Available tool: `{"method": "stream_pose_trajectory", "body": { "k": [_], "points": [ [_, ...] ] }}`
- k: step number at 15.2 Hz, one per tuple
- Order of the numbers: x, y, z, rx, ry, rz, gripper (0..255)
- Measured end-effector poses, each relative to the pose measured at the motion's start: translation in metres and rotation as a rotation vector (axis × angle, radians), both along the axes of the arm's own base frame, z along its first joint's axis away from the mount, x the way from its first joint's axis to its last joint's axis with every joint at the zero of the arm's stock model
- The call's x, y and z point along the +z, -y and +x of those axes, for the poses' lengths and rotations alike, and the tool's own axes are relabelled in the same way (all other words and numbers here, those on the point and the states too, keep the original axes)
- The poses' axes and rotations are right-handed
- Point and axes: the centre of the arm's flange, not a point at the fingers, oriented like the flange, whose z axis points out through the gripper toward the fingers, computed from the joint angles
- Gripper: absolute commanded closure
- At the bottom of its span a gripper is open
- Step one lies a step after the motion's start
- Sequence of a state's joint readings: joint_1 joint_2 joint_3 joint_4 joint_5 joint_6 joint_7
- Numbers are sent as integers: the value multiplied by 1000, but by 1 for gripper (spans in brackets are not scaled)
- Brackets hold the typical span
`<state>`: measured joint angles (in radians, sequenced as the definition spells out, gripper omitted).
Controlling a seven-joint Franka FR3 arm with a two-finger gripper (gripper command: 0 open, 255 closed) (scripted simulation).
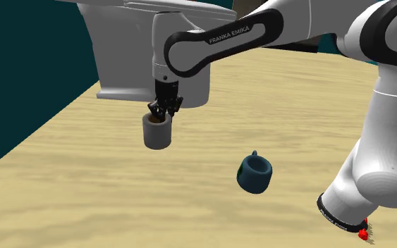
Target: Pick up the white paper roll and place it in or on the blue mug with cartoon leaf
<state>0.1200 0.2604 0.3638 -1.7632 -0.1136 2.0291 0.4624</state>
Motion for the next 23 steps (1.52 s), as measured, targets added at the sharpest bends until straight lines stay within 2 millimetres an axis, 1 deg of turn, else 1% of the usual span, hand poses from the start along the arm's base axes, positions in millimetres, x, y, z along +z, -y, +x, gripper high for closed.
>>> {"method": "stream_pose_trajectory", "body": {
  "k": [18, 20, 22, 23],
  "points": [
    [95, 0, 0, 0, 0, 0, 255],
    [97, 8, -14, 0, 0, 0, 255],
    [103, 19, -33, 1, 0, 0, 255],
    [105, 27, -45, 1, 0, 0, 255]
  ]
}}
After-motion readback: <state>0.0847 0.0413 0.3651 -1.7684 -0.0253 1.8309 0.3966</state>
